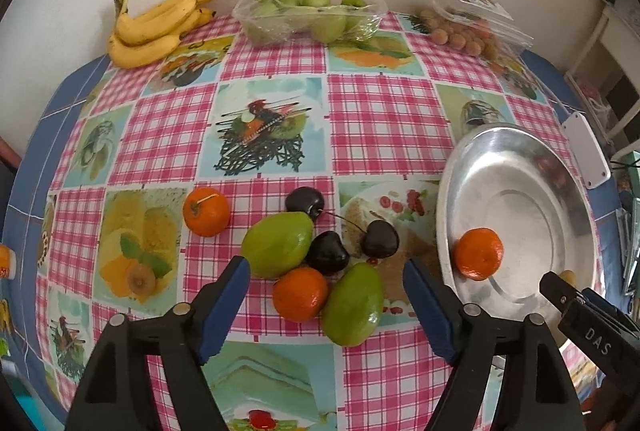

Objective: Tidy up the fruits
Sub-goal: 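Withdraw both open tools from the bowl toward the fruit cluster, then move the left tool to a second mandarin while the right tool approaches a green mango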

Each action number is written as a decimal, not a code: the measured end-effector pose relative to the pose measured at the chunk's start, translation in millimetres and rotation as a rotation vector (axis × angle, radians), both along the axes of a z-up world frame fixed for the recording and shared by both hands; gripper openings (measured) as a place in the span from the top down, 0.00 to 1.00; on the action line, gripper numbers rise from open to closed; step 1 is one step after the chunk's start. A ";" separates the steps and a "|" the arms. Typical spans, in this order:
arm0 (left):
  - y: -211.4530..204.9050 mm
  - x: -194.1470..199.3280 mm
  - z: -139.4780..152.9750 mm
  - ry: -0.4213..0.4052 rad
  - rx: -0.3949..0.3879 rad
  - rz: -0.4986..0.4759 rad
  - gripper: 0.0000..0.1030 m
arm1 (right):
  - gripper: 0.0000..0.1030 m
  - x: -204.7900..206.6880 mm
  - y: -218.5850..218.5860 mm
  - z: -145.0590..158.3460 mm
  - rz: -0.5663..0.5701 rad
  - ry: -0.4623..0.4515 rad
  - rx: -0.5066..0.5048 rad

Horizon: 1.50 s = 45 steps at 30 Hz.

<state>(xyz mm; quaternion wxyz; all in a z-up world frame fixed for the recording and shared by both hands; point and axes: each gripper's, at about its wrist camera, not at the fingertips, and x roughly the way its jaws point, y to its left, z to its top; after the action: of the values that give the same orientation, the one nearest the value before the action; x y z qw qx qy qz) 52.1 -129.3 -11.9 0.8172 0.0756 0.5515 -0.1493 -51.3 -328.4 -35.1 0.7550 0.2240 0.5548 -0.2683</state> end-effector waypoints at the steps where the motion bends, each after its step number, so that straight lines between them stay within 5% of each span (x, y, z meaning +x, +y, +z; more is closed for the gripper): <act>1: 0.7 0.2 -0.3 0.000 0.000 0.004 0.20 | 0.25 -0.1 0.6 -0.3 0.003 0.001 0.001; 6: 4.7 1.7 -0.7 -0.013 -0.007 0.023 0.00 | 0.20 0.9 3.8 -1.5 0.017 0.005 0.003; 9: 7.3 3.0 0.5 -0.040 0.003 0.030 0.00 | 0.06 0.0 4.5 -0.2 0.020 -0.015 0.006; 33: 39.4 17.7 8.0 -0.034 -0.033 0.087 0.00 | 0.05 16.4 24.4 -0.5 0.097 -0.051 0.046; 45: 94.9 39.2 19.3 -0.055 -0.046 0.214 0.00 | 0.05 43.5 71.6 5.7 0.187 -0.071 0.051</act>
<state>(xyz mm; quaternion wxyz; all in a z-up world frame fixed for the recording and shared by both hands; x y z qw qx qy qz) 91.4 -34.4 7.4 0.8448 0.0016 0.5302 -0.0717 -7.8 -256.8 -29.4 0.7899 0.1996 0.5530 -0.1742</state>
